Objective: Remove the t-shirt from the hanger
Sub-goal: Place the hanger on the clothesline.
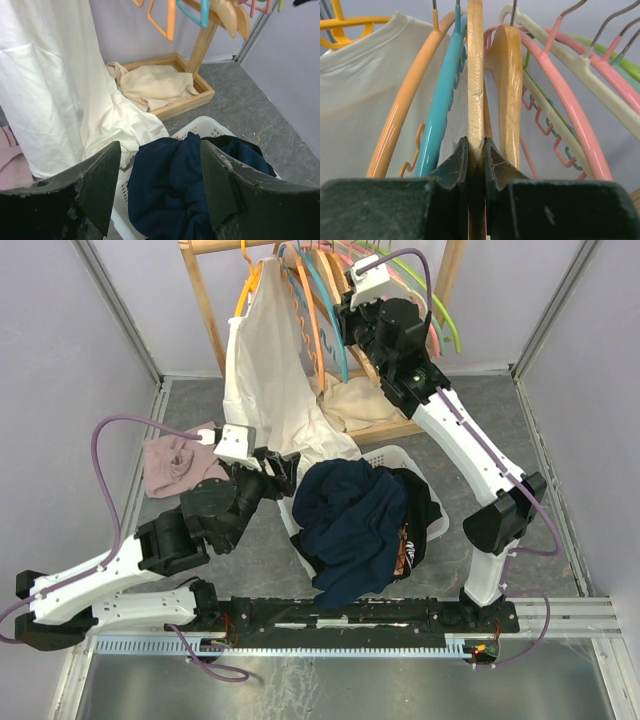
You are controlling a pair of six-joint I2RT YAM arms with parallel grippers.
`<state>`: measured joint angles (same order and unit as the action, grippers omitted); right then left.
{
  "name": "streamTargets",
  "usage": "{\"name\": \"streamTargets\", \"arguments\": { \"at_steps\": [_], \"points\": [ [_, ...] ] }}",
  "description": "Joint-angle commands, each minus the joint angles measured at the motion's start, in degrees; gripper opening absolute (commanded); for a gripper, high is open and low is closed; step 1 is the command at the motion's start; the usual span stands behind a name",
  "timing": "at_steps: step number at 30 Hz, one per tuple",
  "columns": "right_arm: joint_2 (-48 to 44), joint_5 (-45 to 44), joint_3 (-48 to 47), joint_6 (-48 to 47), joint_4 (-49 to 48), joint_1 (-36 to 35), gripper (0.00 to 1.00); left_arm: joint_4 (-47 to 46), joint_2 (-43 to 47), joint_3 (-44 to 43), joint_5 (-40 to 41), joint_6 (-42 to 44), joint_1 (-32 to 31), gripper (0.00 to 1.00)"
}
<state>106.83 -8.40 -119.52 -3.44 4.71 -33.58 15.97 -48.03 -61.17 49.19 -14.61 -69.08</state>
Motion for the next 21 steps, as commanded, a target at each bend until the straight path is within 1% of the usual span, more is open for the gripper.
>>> {"name": "streamTargets", "arguments": {
  "at_steps": [1,5,7,10,14,21],
  "points": [
    [-2.2,0.0,2.3,0.7,-2.6,0.4,0.06,-4.7,0.1,-3.8,2.5,5.1,-0.2,0.71],
    [-4.2,-0.9,5.0,0.8,-2.7,0.5,0.17,-5.7,0.1,-4.2,3.0,6.4,-0.2,0.71],
    [-5.8,-1.3,6.7,0.8,-3.0,0.5,0.25,-5.3,0.0,-4.7,3.5,6.6,-0.2,0.71],
    [-8.8,-2.0,9.2,0.6,-3.4,0.5,0.36,-4.4,0.0,-5.6,4.7,6.7,-0.2,0.71],
    [-14.0,-2.8,12.2,0.4,-3.4,0.5,0.48,-2.1,-0.7,-7.5,7.1,6.3,-0.2,0.72],
    [-23.4,-2.1,15.0,2.0,0.3,0.4,0.55,2.9,-2.5,-9.0,12.3,3.3,-0.2,0.75]
  ]
}}
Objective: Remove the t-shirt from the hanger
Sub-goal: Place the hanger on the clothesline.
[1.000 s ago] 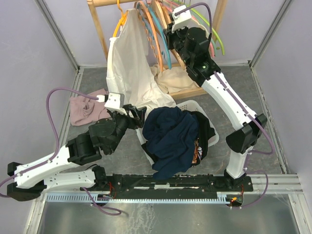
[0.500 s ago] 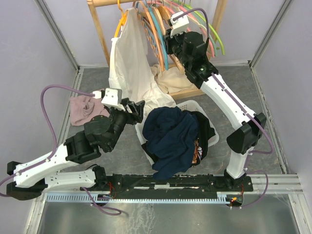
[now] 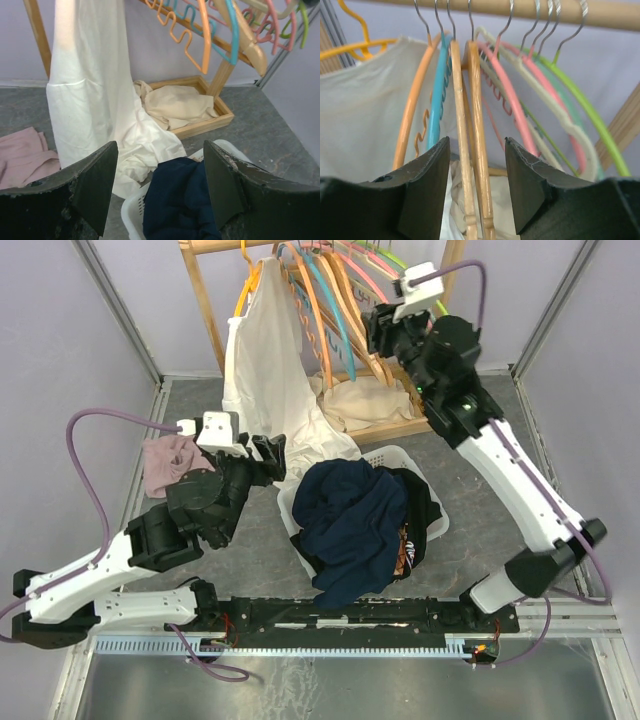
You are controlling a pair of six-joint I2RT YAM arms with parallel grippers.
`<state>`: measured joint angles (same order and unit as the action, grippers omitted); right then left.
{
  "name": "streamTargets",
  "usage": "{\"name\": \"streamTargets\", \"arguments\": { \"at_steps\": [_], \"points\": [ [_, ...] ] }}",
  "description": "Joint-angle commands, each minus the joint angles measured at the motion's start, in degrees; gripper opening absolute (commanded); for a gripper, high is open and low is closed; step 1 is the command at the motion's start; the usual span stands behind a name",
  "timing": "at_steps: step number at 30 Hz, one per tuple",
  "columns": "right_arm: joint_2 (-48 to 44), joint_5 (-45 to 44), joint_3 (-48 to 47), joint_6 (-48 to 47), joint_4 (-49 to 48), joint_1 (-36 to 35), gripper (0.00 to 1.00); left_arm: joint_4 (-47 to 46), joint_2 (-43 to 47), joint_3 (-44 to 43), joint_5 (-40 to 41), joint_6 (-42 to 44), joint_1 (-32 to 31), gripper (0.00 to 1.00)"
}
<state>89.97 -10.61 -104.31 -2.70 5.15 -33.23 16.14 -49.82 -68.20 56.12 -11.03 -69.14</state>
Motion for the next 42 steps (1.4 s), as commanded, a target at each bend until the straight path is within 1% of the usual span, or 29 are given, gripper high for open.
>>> {"name": "streamTargets", "arguments": {
  "at_steps": [1,8,12,15,21,26,30,32,33,36,39,42],
  "points": [
    [-7.4,0.6,-0.5,1.6,0.7,0.1,0.56,3.1,-0.5,-1.7,6.1,-1.0,-0.1,0.77],
    [-9.3,4.1,-3.3,3.2,5.2,-1.5,0.58,4.3,2.3,1.0,10.7,-3.7,-0.1,0.79],
    [-10.7,4.2,-2.0,3.2,4.7,-2.9,0.59,0.1,5.4,2.8,13.2,-1.1,-0.1,0.79],
    [-11.7,4.5,-0.7,3.2,4.3,-3.7,0.59,-4.0,6.6,3.6,15.6,2.5,-0.1,0.79],
    [-12.6,5.2,0.5,3.1,4.6,-4.1,0.59,-11.5,6.2,3.8,18.6,10.0,0.0,0.8],
    [-13.8,6.1,2.0,3.2,4.3,-4.1,0.6,-22.5,5.6,4.7,15.8,21.7,0.2,0.83],
    [-15.2,6.6,2.9,3.4,4.7,-4.2,0.64,-25.7,3.8,2.5,14.4,26.5,1.1,0.87],
    [-16.4,6.6,3.8,3.4,4.6,-4.1,0.68,-25.4,2.6,1.5,12.7,26.2,2.0,0.9],
    [-17.2,6.7,4.5,3.4,4.6,-4.1,0.7,-23.5,1.3,0.4,11.7,25.1,2.4,0.9],
    [-18.5,6.4,5.3,3.3,5.1,-4.2,0.71,-18.9,-2.2,-2.3,9.1,21.5,5.0,0.92],
    [-19.4,6.0,5.6,3.0,6.1,-4.2,0.72,-13.9,-5.0,-5.2,4.7,17.2,10.3,0.93],
    [-20.9,5.9,6.7,2.9,6.3,-4.1,0.72,-10.7,-7.3,-8.2,1.5,15.5,16.7,0.94]
  ]
}}
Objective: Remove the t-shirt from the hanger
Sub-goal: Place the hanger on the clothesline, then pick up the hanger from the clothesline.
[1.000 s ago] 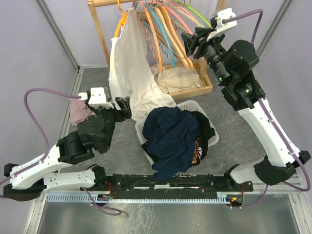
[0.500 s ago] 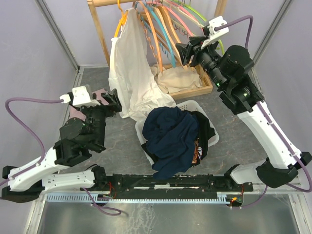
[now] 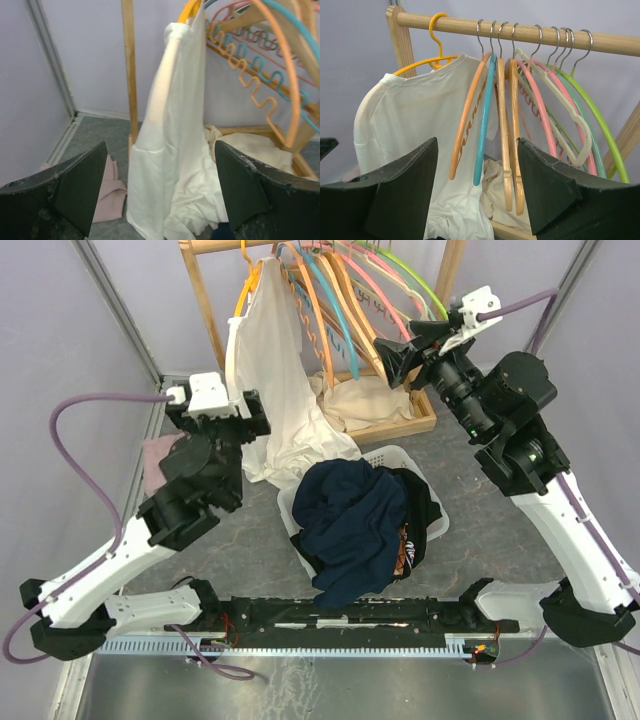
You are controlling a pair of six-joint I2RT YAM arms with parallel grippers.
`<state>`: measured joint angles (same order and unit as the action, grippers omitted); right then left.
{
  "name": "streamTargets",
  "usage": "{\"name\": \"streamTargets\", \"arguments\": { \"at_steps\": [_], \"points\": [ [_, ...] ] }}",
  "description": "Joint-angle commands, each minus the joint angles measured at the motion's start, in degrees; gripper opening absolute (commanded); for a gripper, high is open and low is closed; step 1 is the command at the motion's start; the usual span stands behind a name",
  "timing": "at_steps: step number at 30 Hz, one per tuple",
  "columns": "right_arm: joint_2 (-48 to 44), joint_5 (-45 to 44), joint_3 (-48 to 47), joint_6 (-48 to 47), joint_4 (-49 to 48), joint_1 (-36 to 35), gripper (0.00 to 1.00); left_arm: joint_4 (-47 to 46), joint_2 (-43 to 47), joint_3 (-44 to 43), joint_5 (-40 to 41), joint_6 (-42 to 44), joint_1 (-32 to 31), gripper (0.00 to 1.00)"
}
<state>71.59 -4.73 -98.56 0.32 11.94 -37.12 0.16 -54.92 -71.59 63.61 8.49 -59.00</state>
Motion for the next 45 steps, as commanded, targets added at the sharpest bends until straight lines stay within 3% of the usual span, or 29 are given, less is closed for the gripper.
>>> {"name": "streamTargets", "arguments": {
  "at_steps": [1,9,16,25,38,45],
  "points": [
    [-3.1,-0.1,1.4,-0.1,-0.5,-0.2,0.72,5.8,-3.3,-6.4,-6.5,-4.1,8.0,0.94],
    [-5.3,-1.2,3.1,0.2,0.6,-0.2,0.74,10.0,-8.3,-13.6,-13.7,-8.2,17.7,0.96],
    [-6.8,-1.2,4.1,1.1,1.6,-0.2,0.75,13.0,-13.9,-17.7,-29.9,-13.8,25.6,0.96],
    [-0.9,4.1,-0.1,4.1,0.5,-0.2,0.75,8.7,-14.5,-16.1,-44.3,-17.1,25.8,0.96],
    [8.7,8.4,-10.6,7.8,0.6,-0.3,0.73,-0.9,-16.3,-10.1,-58.4,-21.0,25.9,0.96],
    [6.5,5.3,-7.7,7.3,-0.4,-0.3,0.74,-2.5,-19.0,-11.9,-59.3,-22.3,25.9,0.94]
  ]
}}
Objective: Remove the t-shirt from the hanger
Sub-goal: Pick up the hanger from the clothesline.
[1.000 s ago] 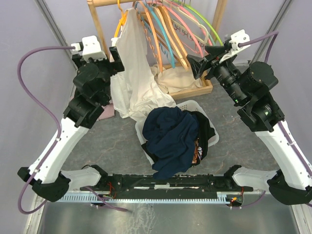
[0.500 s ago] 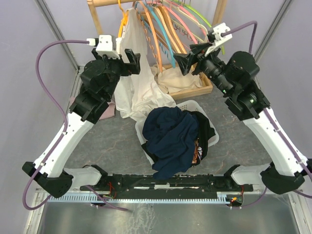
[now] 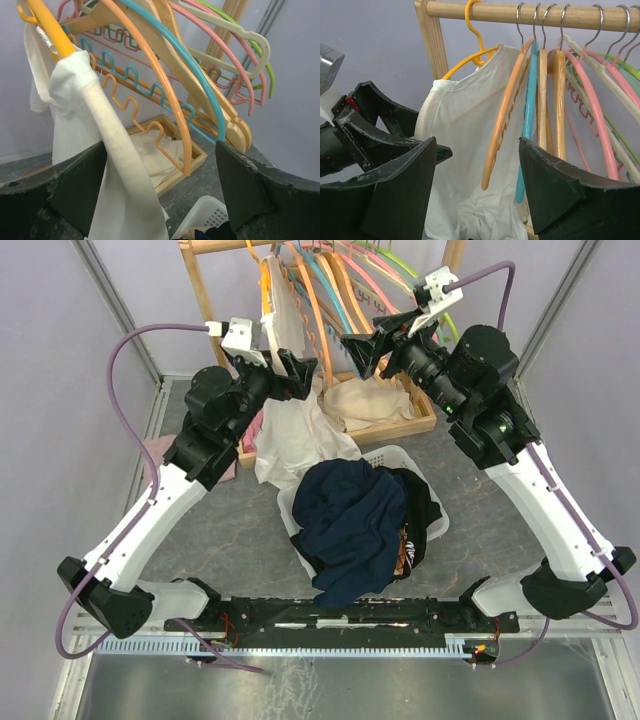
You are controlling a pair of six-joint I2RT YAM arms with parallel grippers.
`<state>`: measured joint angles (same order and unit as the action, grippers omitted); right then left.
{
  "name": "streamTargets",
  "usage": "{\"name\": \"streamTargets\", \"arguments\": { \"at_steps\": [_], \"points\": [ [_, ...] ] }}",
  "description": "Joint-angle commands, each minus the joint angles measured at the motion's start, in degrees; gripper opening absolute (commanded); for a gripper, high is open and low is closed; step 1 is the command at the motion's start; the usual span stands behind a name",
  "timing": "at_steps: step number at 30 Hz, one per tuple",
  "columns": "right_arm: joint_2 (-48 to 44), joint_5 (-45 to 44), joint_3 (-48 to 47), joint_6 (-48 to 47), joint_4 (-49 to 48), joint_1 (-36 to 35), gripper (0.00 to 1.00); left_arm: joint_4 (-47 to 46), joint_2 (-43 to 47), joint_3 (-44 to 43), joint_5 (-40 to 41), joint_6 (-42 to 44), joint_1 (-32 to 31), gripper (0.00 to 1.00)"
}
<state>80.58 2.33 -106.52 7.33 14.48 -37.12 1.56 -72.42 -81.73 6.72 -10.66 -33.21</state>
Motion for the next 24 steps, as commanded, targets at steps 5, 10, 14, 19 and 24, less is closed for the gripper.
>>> {"name": "streamTargets", "arguments": {
  "at_steps": [5,10,14,19,24],
  "points": [
    [-4.8,-3.7,2.7,-0.9,-3.2,-0.3,0.74,-5.9,-4.1,-3.0,-4.2,-4.2,0.2,0.92],
    [-6.4,-5.3,3.6,-2.1,-2.2,-0.2,0.74,-7.2,-7.5,-5.1,-5.7,-5.3,0.0,0.85],
    [-8.4,-6.3,5.6,-2.9,-2.6,-0.2,0.74,-7.3,-8.1,-5.7,-4.0,-5.6,0.0,0.78],
    [-9.0,-6.8,6.2,-3.0,-2.4,-0.3,0.74,-7.6,-9.7,-6.9,-6.4,-5.4,-0.2,0.74],
    [-7.1,-4.1,4.0,-2.5,-1.8,-0.3,0.74,-7.9,-8.4,-4.5,-7.7,-5.2,-0.5,0.81]
  ]
}}
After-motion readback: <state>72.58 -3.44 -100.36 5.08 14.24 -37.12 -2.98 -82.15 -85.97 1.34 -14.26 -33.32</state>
